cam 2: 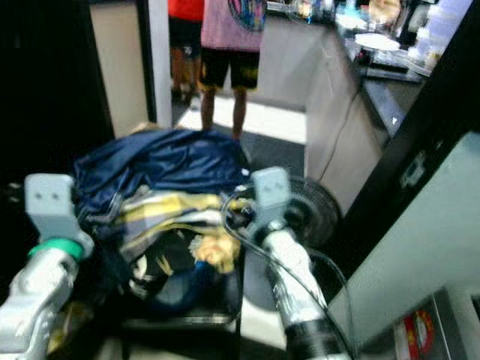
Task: Clothes washing
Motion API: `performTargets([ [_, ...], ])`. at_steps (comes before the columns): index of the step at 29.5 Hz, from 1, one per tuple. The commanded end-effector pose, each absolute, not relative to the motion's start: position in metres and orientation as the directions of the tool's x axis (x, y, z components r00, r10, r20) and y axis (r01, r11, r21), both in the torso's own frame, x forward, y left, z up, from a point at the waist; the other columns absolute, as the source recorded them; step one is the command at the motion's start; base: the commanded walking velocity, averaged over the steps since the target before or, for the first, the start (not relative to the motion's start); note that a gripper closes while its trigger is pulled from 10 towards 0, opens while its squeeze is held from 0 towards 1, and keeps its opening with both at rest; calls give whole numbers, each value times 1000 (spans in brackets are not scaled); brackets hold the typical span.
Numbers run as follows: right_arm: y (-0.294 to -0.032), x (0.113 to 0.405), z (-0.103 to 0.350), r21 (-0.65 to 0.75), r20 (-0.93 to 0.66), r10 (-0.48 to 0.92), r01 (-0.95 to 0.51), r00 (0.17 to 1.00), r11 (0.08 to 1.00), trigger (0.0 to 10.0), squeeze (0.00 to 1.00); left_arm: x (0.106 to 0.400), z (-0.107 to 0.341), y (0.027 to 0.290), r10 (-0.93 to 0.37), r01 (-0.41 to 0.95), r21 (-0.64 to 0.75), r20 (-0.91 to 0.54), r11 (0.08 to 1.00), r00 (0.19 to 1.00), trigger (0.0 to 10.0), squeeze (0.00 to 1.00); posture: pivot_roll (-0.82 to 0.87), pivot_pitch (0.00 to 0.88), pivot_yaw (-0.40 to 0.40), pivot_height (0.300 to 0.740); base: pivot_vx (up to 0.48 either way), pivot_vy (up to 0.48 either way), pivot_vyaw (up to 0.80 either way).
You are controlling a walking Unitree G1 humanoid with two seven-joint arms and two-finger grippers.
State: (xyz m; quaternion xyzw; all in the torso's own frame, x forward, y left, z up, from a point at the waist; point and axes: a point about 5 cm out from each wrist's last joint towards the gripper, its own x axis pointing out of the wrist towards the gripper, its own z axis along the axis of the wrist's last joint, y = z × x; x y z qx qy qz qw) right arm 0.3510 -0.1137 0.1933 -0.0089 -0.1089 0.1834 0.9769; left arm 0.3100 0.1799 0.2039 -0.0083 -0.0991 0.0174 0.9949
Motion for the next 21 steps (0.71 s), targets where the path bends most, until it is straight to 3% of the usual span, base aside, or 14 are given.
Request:
performTargets([
  [1, -124, 350, 188, -43, 194, 326, -324, 925, 945, 10000, 0, 309, 199, 172, 9, -6, -22, 179, 1000, 984, 10000, 0, 24, 30, -28, 740, 311, 0, 0],
  [9, -126, 349, 192, -48, 208, 319, -316, 925, 948, 10000, 0, 310, 198, 173, 11, -4, -41, 180, 999, 984, 10000, 0, 18, 36, -27, 740, 289, 0, 0],
  [21, -127, 351, 193, -71, 201, 323, -315, 925, 947, 10000, 0, 310, 207, 167, -75, 98, -92, 227, 991, 971, 10000, 0, 16, 53, -36, 740, 0, 0, 0],
])
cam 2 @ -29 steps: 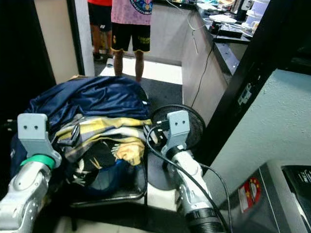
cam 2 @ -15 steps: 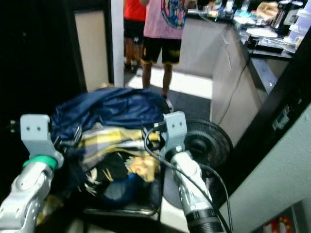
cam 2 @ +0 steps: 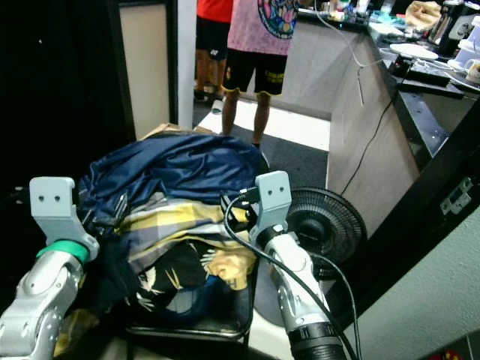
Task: Clothes washing
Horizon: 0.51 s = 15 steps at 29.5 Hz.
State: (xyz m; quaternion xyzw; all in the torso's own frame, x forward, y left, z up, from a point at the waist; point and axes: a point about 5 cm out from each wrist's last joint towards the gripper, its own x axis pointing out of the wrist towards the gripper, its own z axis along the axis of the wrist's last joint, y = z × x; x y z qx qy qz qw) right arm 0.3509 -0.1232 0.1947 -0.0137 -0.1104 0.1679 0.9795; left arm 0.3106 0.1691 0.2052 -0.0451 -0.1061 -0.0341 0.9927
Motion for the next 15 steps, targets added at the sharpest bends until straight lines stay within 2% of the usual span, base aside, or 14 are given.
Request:
performTargets([
  [1, -127, 351, 193, -71, 201, 323, -315, 925, 947, 10000, 0, 310, 207, 167, -75, 98, -92, 227, 991, 971, 10000, 0, 16, 53, -36, 740, 0, 0, 0],
  [4, -126, 352, 192, -73, 196, 327, -318, 925, 945, 10000, 0, 311, 208, 166, -94, 115, -86, 220, 990, 971, 10000, 0, 16, 55, -37, 740, 0, 0, 0],
  [5, -125, 353, 192, -77, 191, 332, -323, 924, 943, 10000, 0, 316, 203, 168, -72, 84, -73, 156, 994, 985, 10000, 0, 15, 56, -40, 740, 0, 0, 0],
  [7, -125, 353, 192, -77, 191, 332, -323, 924, 943, 10000, 0, 316, 203, 168, -72, 84, -73, 156, 994, 985, 10000, 0, 15, 56, -40, 740, 0, 0, 0],
  [8, -125, 357, 193, -83, 187, 335, -325, 923, 942, 10000, 0, 325, 202, 169, -51, 60, -80, 113, 995, 992, 10000, 1000, 9, 57, -43, 740, 0, 0, 0],
  [11, -125, 357, 193, -83, 187, 335, -325, 923, 942, 10000, 0, 325, 202, 169, -51, 60, -80, 113, 995, 992, 10000, 1000, 9, 57, -43, 740, 0, 0, 0],
  [13, -124, 363, 193, -95, 173, 340, -328, 924, 940, 10000, 0, 336, 205, 168, -38, 45, -86, 85, 995, 996, 10000, 1000, 7, 62, -51, 740, 0, 0, 0],
  [15, -125, 375, 196, -120, 142, 337, -322, 931, 939, 10000, 0, 353, 210, 164, -31, 32, -35, 50, 999, 998, 10000, 1000, 5, 64, -53, 740, 0, 0, 0],
])
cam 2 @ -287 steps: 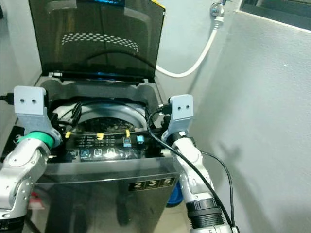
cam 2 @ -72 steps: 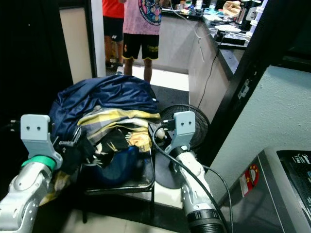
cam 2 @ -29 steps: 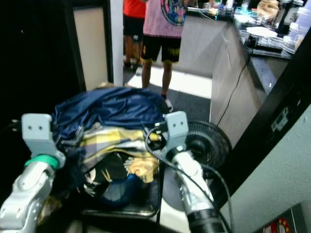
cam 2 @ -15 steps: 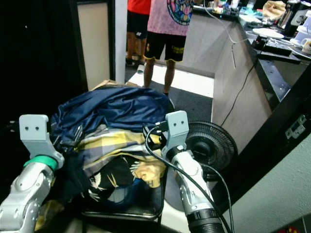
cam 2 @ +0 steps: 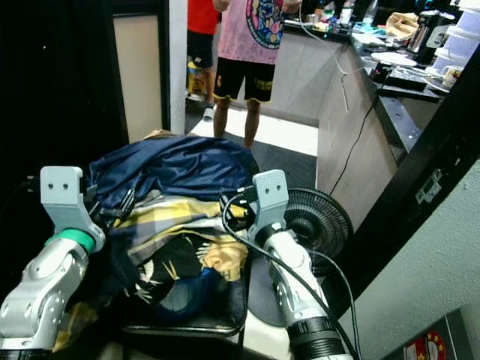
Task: Clothes washing
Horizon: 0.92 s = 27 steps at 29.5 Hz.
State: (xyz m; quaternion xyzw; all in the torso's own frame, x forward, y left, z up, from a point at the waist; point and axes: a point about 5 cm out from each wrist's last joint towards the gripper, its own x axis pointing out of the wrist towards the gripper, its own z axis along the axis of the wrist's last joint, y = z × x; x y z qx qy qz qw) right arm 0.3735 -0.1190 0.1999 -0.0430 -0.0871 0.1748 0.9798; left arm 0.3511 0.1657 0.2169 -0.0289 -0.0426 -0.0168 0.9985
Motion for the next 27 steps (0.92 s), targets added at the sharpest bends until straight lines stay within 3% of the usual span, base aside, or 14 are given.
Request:
performTargets([
  [1, -126, 378, 197, -127, 135, 334, -318, 933, 940, 10000, 0, 356, 212, 161, -40, 40, -10, 45, 999, 998, 10000, 992, 5, 64, -54, 740, 0, 0, 0],
  [2, -126, 378, 197, -127, 135, 334, -318, 933, 940, 10000, 0, 356, 212, 161, -40, 40, -10, 45, 999, 998, 10000, 992, 5, 64, -54, 740, 0, 0, 0],
  [3, -127, 380, 198, -129, 132, 331, -315, 934, 940, 10000, 0, 358, 213, 159, -56, 56, 8, 43, 998, 998, 10000, 580, 10, 64, -56, 740, 0, 0, 0],
  [5, -127, 380, 198, -129, 132, 331, -315, 934, 940, 10000, 0, 358, 213, 159, -56, 56, 8, 43, 998, 998, 10000, 580, 10, 64, -56, 740, 0, 0, 0],
  [6, -127, 381, 200, -132, 134, 328, -311, 935, 941, 10000, 0, 359, 215, 156, -86, 85, 18, 50, 996, 995, 10000, 0, 18, 66, -49, 740, 0, 0, 0],
  [14, -131, 385, 201, -130, 143, 305, -288, 942, 949, 10000, 0, 364, 229, 155, -155, 152, 54, 49, 987, 987, 10000, 0, 51, 78, 1, 740, 0, 0, 0],
  [27, -129, 389, 206, -140, 166, 346, -326, 923, 935, 10000, 0, 371, 236, 160, -147, 143, 46, 74, 989, 986, 10000, 0, 49, 108, 27, 740, 0, 0, 0],
])
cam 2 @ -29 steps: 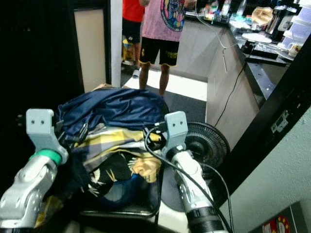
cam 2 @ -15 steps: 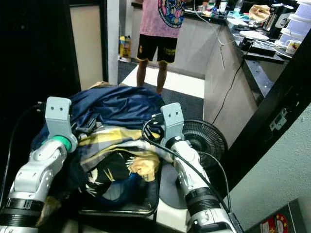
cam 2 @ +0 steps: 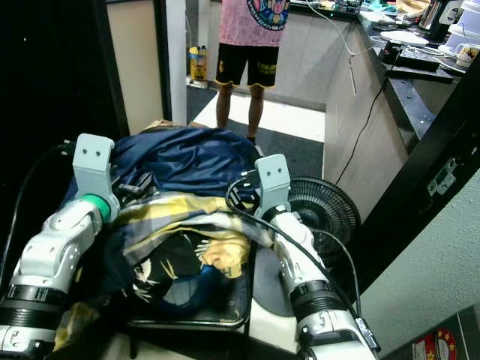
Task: Clothes washing
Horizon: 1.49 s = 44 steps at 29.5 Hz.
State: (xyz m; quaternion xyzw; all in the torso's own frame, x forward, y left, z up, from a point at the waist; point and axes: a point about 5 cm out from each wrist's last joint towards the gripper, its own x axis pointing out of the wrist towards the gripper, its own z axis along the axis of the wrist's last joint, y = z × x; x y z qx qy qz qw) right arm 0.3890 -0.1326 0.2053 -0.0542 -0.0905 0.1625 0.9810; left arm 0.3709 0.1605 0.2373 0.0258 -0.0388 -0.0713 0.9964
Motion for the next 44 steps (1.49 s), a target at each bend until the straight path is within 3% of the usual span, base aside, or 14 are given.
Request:
performTargets([
  [1, -129, 389, 206, -140, 166, 346, -326, 923, 935, 10000, 0, 371, 236, 160, -147, 143, 46, 74, 989, 986, 10000, 0, 49, 108, 27, 740, 0, 0, 0],
  [8, -116, 384, 207, -83, 233, 366, -357, 901, 931, 10000, 0, 365, 247, 167, -131, 129, 23, 169, 991, 977, 10000, 0, 102, 150, 85, 740, 0, 0, 0],
  [14, -112, 383, 202, -70, 228, 376, -371, 898, 926, 10000, 0, 365, 255, 170, -122, 123, 3, 198, 992, 973, 10000, 0, 93, 164, 83, 740, 0, 0, 0],
  [25, -112, 385, 204, -102, 207, 411, -398, 888, 912, 10000, 0, 371, 227, 162, -173, 172, -21, -20, 985, 985, 10000, 0, 63, 154, 34, 740, 0, 0, 0],
  [43, -107, 391, 213, -141, 197, 450, -429, 871, 892, 10000, 0, 391, 213, 156, -163, 152, -91, -133, 984, 978, 10000, 0, 39, 139, 18, 740, 0, 0, 0],
  [44, -108, 391, 213, -142, 197, 450, -428, 871, 892, 10000, 0, 390, 214, 155, -169, 158, -89, -126, 983, 978, 8824, 0, 39, 138, 18, 740, 0, 0, 0],
])
